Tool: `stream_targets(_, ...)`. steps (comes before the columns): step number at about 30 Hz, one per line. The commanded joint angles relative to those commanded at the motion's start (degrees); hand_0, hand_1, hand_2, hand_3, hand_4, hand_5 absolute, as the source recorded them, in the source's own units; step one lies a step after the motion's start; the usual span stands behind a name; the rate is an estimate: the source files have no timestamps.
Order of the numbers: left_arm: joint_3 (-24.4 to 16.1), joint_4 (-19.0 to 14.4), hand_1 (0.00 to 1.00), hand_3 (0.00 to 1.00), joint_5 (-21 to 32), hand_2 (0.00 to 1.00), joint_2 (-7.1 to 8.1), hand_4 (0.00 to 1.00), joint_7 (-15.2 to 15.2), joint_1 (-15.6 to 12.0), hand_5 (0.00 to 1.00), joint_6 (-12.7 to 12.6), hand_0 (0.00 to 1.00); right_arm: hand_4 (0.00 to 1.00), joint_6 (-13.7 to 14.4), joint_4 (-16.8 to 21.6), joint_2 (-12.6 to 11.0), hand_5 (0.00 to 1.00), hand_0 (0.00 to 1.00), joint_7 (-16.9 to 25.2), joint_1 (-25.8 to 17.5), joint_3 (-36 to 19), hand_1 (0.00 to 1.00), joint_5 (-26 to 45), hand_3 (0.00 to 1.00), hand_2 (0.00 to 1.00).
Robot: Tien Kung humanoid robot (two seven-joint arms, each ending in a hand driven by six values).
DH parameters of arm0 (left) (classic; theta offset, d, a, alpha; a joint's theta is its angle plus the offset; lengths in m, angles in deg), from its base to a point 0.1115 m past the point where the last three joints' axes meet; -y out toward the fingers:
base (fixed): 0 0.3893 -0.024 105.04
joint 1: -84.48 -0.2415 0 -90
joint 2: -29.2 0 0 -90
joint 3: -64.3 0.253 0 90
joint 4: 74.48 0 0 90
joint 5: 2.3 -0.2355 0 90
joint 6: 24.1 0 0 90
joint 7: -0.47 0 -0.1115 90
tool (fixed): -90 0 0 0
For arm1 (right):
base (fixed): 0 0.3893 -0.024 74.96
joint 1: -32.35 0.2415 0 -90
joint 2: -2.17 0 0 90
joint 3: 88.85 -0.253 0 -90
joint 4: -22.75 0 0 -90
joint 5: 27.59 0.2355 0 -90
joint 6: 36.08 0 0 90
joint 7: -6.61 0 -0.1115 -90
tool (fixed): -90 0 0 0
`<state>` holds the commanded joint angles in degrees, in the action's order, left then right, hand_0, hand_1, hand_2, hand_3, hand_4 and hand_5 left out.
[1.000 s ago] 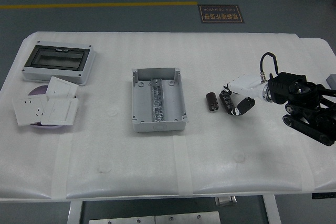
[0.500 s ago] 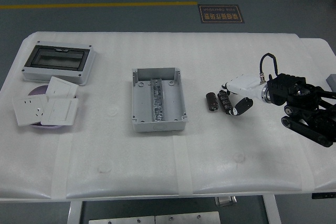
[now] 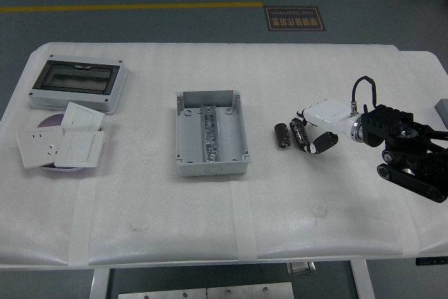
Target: Pick up the battery,place it into the box
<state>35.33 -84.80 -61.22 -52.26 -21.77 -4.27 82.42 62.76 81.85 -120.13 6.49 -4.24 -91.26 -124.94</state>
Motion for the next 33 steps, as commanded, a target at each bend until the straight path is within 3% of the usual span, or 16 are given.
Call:
stream_targets(10, -0.5, 0.0, 0.689, 0.588, -0.5, 0.559, -0.19, 0.644, -0.3, -0.3, 0.213, 0.3, 0.723, 0.627, 1.7, 3.1, 0.7, 0.377, 0.682, -1.1, 1.1, -7.4, 0.63, -2.8, 0.668, 0.607)
stream_targets(16, -0.3, 0.0, 0.687, 0.588, -0.3, 0.56, -0.16, 0.644, -0.4, -0.3, 0.214, 0.3, 0.722, 0.624, 2.0, 8.7, 0.5, 0.375, 0.682, -1.8, 2.0, -9.3, 0.63, -0.7, 0.668, 0.609)
stream_targets(23, -1.1, 0.0, 0.687, 0.582, -1.3, 0.555, -0.11, 0.635, -0.9, -0.5, 0.211, 0.8, 0.723, 0.604, 1.3, 16.5, 0.9, 0.366, 0.682, -3.4, 2.2, -9.5, 0.628, -1.1, 0.669, 0.606)
stream_targets(29, -0.5, 0.0, 0.687, 0.58, -0.6, 0.554, 0.0, 0.634, -1.3, -0.4, 0.21, 1.3, 0.723, 0.604, 1.8, 17.9, 2.7, 0.37, 0.685, -4.9, 2.0, -8.3, 0.628, -2.6, 0.673, 0.611)
stream_targets(30, -0.5, 0.0, 0.687, 0.562, -0.5, 0.484, 0.02, 0.576, -1.3, -0.4, 0.152, 1.3, 0.723, 0.629, 2.3, 17.9, 2.9, 0.386, 0.7, -5.1, 2.0, -7.9, 0.638, -2.6, 0.728, 0.668)
stream_targets(33, -1.6, 0.0, 0.687, 0.562, -1.6, 0.484, 0.07, 0.576, -1.7, -0.4, 0.152, 1.7, 0.723, 0.629, 3.6, 18.1, 3.6, 0.386, 0.7, -5.3, 2.0, -6.9, 0.638, -2.1, 0.728, 0.668)
